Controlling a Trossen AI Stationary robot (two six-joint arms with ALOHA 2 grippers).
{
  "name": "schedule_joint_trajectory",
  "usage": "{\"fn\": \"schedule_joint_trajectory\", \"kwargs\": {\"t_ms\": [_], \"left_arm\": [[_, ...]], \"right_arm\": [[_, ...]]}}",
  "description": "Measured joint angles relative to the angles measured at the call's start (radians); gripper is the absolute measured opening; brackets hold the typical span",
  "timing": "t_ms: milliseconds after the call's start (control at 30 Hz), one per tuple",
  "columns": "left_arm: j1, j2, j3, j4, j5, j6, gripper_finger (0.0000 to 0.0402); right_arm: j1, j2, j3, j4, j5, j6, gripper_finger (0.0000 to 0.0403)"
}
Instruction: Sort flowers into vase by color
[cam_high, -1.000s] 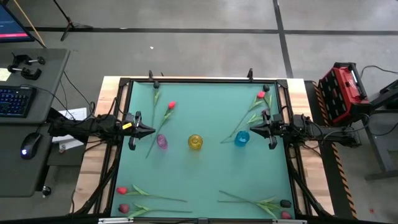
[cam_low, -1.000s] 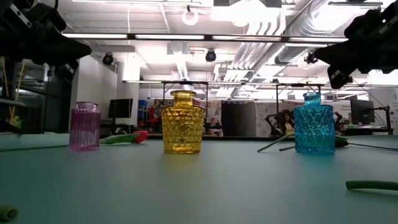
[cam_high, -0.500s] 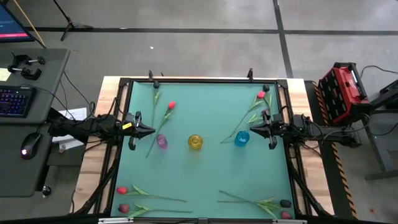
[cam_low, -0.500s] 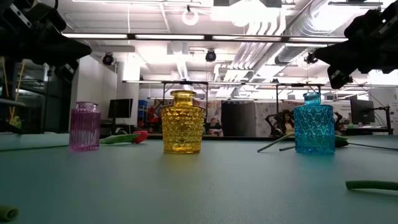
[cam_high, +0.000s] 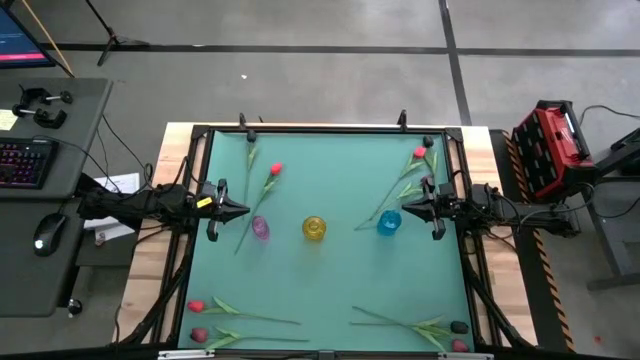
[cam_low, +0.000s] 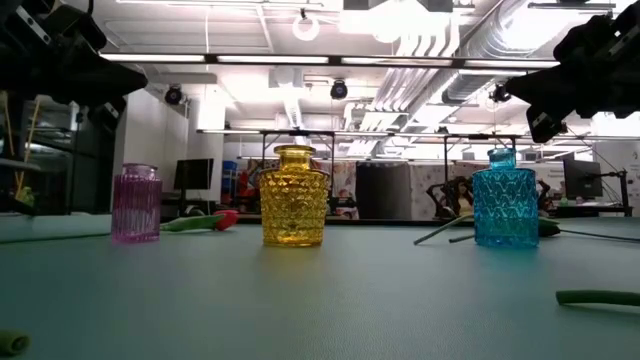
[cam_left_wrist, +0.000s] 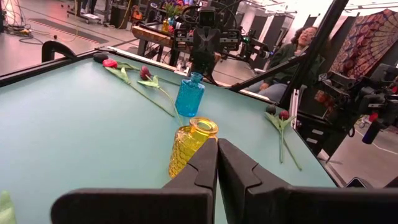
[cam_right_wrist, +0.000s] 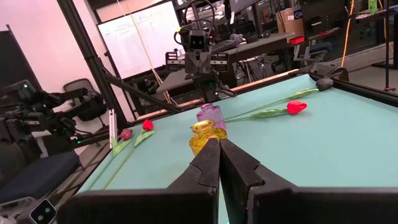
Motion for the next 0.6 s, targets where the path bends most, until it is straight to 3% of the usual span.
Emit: {"fn": "schedule_joint_trajectory", "kwargs": {"t_ms": [100, 167, 233, 333, 433, 500, 600], "left_arm": [[0.0, 0.0, 0.0, 0.0, 0.0, 0.0, 0.0], [0.0, 0.0, 0.0, 0.0, 0.0, 0.0, 0.0], [0.0, 0.0, 0.0, 0.0, 0.0, 0.0, 0.0], [0.0, 0.0, 0.0, 0.0, 0.0, 0.0, 0.0], [0.0, 0.0, 0.0, 0.0, 0.0, 0.0, 0.0], [0.0, 0.0, 0.0, 0.0, 0.0, 0.0, 0.0], [0.0, 0.0, 0.0, 0.0, 0.0, 0.0, 0.0]], "right_arm": [[0.0, 0.0, 0.0, 0.0, 0.0, 0.0, 0.0], [0.0, 0.001, 0.0, 0.023, 0.065, -0.007, 0.0], [0.0, 0.002, 0.0, 0.148, 0.191, 0.145, 0.0], [-0.001, 0.0, 0.001, 0.37, 0.467, 0.44, 0.0], [-0.002, 0.004, 0.0, 0.478, 0.68, 0.544, 0.0], [-0.007, 0.018, 0.0, 0.522, 0.737, 0.536, 0.0], [-0.015, 0.078, 0.0, 0.561, 0.726, 0.564, 0.0]]}}
